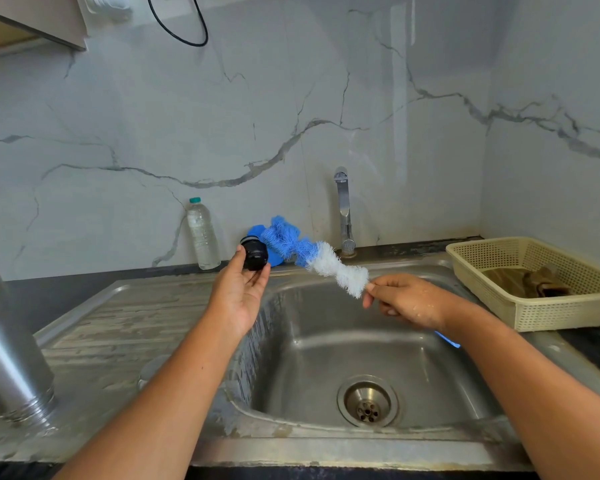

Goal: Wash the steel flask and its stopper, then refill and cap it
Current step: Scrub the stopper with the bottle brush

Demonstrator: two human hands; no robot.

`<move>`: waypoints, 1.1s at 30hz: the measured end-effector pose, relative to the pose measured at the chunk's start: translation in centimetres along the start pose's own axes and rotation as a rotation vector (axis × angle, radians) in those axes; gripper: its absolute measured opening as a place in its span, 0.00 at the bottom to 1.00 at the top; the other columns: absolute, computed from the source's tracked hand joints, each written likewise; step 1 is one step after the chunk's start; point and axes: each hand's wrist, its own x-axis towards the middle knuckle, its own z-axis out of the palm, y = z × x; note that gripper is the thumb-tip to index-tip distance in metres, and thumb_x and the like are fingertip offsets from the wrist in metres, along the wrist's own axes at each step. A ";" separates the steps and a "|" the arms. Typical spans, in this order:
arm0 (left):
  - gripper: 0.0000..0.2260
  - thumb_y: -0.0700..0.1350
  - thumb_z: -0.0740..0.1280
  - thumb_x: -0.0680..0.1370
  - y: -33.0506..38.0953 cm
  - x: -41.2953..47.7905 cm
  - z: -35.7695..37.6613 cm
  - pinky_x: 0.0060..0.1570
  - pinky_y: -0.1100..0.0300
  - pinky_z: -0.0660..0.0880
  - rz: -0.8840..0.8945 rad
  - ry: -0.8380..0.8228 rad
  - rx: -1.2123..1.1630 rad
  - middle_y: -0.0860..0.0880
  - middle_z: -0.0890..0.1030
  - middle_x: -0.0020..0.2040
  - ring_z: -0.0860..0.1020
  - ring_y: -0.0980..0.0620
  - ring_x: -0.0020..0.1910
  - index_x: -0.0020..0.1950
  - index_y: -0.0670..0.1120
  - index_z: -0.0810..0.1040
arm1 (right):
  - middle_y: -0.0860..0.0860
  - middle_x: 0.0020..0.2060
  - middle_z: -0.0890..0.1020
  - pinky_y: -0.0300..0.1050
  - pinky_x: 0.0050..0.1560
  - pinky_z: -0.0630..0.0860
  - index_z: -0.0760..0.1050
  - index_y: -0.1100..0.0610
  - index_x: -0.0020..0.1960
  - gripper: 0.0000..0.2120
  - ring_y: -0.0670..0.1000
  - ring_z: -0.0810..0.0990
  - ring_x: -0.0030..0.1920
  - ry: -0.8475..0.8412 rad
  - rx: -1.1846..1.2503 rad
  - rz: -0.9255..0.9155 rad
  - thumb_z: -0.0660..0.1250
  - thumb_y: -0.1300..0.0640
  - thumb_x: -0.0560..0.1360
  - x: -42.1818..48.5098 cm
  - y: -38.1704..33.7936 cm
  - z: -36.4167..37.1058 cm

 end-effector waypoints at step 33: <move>0.13 0.43 0.69 0.82 -0.3 0.2 -0.5 0.59 0.54 0.82 -0.010 -0.144 -0.017 0.40 0.85 0.60 0.85 0.47 0.59 0.64 0.38 0.79 | 0.45 0.27 0.66 0.42 0.28 0.58 0.85 0.49 0.50 0.11 0.47 0.60 0.27 -0.132 -0.005 -0.055 0.64 0.50 0.84 -0.3 -0.5 1.3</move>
